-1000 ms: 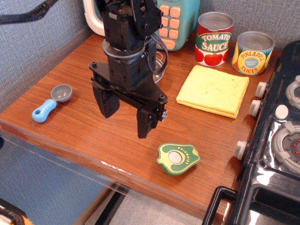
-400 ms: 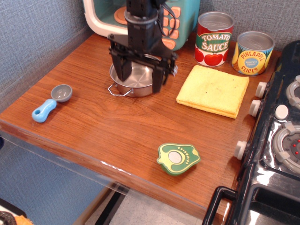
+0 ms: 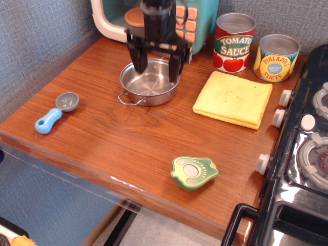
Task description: Move pot to the right of the spoon.
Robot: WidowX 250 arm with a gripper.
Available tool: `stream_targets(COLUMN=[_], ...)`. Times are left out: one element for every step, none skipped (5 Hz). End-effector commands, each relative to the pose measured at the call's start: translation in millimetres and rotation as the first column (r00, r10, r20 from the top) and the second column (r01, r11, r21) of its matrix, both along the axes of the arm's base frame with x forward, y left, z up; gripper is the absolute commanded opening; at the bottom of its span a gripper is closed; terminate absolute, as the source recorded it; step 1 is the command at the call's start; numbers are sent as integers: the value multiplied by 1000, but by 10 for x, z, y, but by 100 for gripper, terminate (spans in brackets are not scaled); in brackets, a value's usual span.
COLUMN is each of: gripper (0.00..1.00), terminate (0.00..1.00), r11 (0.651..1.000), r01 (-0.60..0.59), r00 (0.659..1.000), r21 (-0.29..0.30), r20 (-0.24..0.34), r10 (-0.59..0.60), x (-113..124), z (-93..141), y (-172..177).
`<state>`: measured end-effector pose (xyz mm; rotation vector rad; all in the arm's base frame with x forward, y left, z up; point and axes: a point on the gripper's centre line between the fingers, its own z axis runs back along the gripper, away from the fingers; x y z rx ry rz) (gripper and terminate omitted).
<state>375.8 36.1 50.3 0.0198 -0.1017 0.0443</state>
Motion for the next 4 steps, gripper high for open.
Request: stream_targets(gripper=[100, 100, 0, 0], terminate=[0, 0, 0, 0], r11=[995, 992, 993, 993], r01=[53, 84, 94, 95], r00=[998, 996, 995, 995], r21=[-85, -93, -74, -65], r20=[51, 38, 37, 50], r10=[-49, -81, -92, -92], x=[91, 92, 78, 66], z=[-206, -298, -302, -232], y=[-47, -158, -171, -160])
